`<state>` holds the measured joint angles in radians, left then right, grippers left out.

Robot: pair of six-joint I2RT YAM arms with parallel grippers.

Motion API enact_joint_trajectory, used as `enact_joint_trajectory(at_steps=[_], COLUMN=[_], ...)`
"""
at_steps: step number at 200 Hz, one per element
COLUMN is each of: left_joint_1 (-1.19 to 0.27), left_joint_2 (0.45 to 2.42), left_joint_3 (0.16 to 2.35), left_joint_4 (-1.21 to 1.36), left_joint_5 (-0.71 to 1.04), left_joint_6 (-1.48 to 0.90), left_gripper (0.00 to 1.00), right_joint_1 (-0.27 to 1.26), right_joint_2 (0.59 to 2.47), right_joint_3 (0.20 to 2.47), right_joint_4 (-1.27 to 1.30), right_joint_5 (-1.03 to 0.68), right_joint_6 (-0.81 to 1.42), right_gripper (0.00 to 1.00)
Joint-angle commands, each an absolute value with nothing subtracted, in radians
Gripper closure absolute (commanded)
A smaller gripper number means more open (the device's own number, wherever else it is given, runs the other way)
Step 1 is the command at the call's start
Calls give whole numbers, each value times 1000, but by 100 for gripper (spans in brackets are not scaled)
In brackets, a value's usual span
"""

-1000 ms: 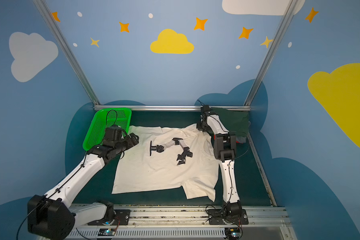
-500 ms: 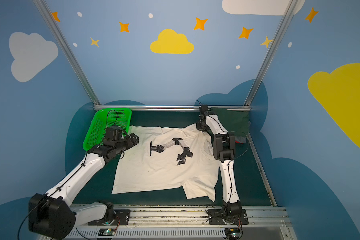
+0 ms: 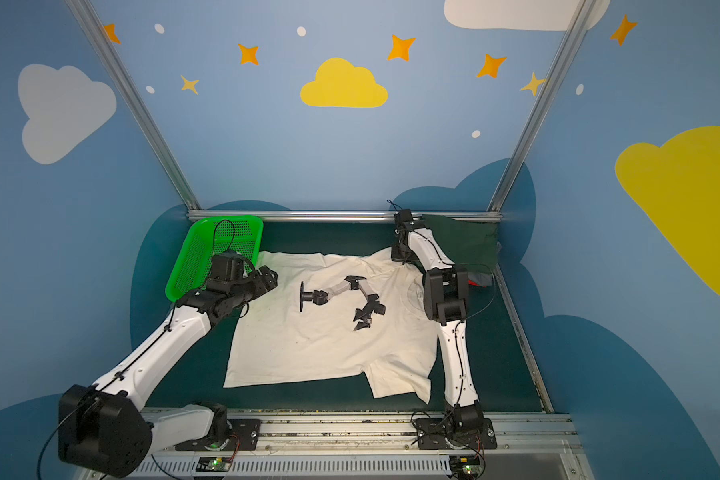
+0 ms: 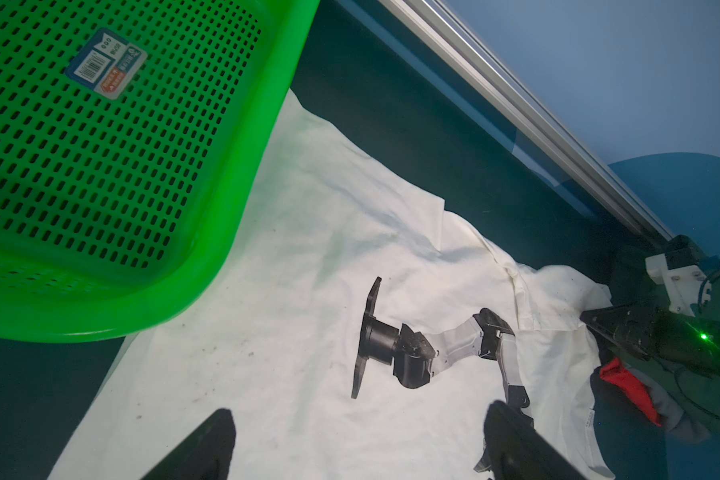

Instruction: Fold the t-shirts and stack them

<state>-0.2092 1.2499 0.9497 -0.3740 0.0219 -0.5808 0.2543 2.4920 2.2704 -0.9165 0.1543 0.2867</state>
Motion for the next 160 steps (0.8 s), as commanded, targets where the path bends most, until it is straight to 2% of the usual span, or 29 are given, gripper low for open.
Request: enact_joint_trajectory(at_steps=[1,54,112,160], left_joint_1=[-202,-200,-182,-156], left_joint_2=[1273,1379,1536,1718], left_joint_3=[954,1035,1170,1322], left_joint_4=[-352,-341,-338,-343], left_joint_5=[28,31,17,24], left_joint_6=[-575,-577,-578,-556], left_gripper=[8,8,8,7], right_joint_1=[252,242,212,200], right_joint_2=[2420,2316,2138,2076], right_joint_3=[2283,2211,1975,1888], right_joint_4=[-962,-980,-875,-864], right_joint_5=[193,248,206,187], right_joint_6=[286,309,381,394], right_gripper=[100,100,100,100])
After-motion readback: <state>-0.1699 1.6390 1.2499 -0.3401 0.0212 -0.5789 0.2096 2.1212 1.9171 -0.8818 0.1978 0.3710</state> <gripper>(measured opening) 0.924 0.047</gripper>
